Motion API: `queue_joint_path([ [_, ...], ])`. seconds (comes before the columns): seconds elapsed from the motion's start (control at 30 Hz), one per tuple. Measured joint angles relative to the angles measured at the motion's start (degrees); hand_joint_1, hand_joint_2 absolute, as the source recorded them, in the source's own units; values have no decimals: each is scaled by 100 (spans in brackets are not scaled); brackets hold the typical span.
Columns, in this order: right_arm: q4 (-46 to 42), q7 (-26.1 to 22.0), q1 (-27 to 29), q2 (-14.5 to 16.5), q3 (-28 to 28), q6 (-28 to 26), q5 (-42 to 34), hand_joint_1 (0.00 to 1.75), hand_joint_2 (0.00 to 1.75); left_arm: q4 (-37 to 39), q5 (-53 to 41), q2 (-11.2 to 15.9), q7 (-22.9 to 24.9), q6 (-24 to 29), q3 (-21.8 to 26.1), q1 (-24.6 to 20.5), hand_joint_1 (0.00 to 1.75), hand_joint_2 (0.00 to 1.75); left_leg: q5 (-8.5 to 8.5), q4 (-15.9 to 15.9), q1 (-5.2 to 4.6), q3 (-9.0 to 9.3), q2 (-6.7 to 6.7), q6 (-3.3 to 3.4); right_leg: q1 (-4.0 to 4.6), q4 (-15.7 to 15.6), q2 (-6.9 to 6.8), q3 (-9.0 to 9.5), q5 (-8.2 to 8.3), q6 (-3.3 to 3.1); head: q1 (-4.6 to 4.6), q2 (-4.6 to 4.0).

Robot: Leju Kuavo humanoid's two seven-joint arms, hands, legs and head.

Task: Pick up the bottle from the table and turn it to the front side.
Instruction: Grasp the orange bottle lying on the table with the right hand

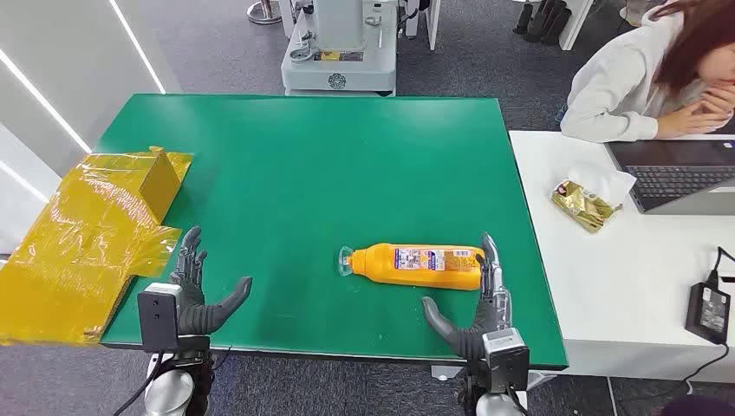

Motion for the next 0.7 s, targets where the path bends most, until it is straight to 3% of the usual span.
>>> queue_joint_path([
  [0.7,-126,35,-17,-8,-8,40,160,0,175,-128,-10,-10,8,-29,0,-13,0,175,0,0,0,0,0,0,0,0,0,-1,0,0,0,0],
])
